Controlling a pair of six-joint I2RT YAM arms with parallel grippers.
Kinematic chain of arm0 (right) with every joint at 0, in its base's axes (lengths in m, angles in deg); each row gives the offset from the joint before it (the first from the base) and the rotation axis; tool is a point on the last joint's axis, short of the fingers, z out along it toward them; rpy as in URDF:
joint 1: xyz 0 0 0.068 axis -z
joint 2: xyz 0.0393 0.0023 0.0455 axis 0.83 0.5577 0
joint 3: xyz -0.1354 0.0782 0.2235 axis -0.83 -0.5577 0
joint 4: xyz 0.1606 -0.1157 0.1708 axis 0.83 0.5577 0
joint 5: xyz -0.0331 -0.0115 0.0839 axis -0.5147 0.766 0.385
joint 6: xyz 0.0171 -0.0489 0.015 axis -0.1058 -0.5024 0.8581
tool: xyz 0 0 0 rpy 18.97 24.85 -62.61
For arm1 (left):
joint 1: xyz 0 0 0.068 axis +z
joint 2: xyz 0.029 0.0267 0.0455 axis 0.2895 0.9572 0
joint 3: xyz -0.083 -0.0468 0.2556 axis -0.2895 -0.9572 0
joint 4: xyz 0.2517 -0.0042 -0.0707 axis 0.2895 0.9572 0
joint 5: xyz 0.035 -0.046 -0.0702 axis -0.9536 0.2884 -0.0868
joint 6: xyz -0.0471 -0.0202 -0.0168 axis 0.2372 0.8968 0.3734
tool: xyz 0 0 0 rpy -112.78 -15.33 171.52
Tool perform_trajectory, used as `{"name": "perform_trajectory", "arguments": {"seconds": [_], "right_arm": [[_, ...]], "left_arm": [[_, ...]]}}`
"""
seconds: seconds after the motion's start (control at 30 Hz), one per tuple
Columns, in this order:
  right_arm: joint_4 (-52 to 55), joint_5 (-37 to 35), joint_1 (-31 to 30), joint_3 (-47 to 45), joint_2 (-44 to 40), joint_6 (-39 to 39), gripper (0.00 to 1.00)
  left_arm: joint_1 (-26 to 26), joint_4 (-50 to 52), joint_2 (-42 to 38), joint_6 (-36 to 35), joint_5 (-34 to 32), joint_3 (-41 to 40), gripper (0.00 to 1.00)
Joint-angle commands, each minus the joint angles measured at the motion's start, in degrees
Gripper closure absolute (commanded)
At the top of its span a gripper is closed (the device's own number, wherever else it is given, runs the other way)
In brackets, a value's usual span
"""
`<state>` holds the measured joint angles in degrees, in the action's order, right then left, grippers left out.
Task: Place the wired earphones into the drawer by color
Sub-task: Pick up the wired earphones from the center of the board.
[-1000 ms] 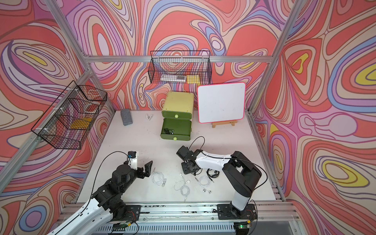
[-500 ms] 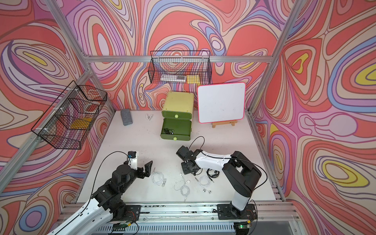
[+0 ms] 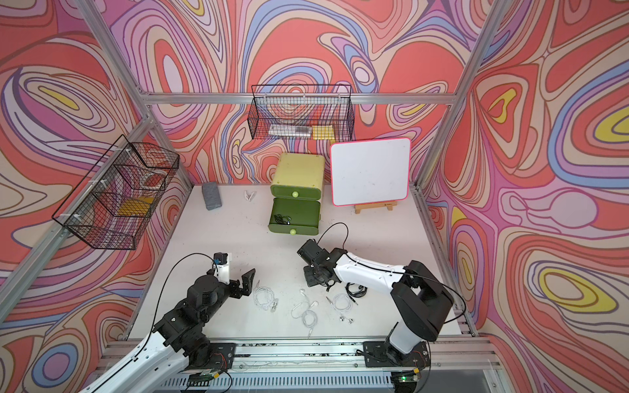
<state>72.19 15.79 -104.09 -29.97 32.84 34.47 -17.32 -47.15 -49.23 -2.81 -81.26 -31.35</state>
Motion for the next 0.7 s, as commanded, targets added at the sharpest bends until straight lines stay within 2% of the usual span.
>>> {"name": "perform_trajectory", "arguments": {"seconds": [0.0, 0.3, 0.67], "right_arm": [[1.6, -1.8, -0.2, 0.6, -3.0, 0.3, 1.0], [1.9, -3.0, -0.1, 2.0, -9.1, -0.8, 1.0], [1.5, -7.3, -0.1, 9.4, -10.5, -6.0, 1.0]], "left_arm": [[0.0, 0.5, -0.6, 0.4, -0.7, -0.6, 0.01], [0.0, -0.1, 0.0, 0.0, 0.7, -0.6, 0.01], [0.0, -1.3, 0.7, -1.0, 3.8, -0.6, 0.01]]}}
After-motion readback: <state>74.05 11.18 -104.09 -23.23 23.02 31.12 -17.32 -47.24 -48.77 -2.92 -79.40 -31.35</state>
